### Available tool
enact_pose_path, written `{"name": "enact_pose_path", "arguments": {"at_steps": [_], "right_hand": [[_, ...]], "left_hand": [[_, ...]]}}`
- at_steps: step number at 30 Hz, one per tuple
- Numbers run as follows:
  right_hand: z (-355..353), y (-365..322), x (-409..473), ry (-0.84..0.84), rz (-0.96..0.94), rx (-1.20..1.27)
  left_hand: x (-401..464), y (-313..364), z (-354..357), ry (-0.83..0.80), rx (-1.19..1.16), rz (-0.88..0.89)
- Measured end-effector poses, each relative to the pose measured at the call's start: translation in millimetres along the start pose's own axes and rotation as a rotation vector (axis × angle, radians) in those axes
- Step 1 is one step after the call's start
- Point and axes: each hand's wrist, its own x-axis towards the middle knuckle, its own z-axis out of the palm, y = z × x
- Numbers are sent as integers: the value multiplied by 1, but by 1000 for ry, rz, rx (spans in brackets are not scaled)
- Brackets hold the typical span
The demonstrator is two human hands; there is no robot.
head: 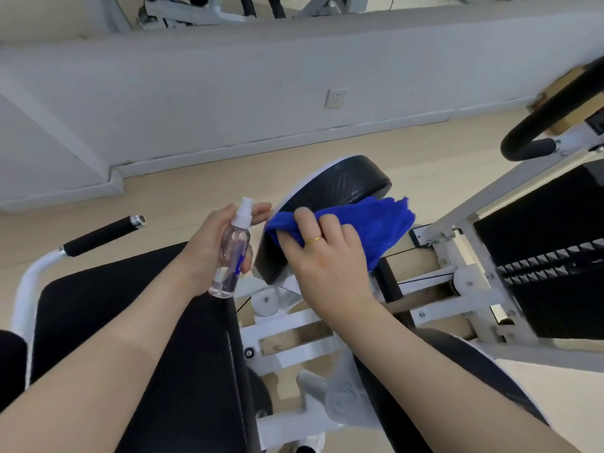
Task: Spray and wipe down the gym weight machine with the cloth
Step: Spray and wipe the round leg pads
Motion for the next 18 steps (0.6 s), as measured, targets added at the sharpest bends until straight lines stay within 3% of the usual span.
{"name": "enact_pose_path", "arguments": {"at_steps": [2, 6, 9, 11, 16, 18], "right_hand": [[-2, 0, -9, -40, -99, -42], [-9, 8, 1, 83, 244, -7], [11, -20, -4, 117, 265, -11], [39, -48, -25, 24, 232, -39], [104, -91, -63, -443, 266, 8], [92, -86, -47, -414, 325, 38]], "left_hand": [[-4, -2, -1, -23, -21, -10], [-5, 0, -1, -30, -75, -28], [-1, 1, -2, -66, -60, -20], [5, 2, -8, -110, -20, -7], [21, 3, -24, -235, 110, 23], [28, 4, -25, -240, 120, 16]]}}
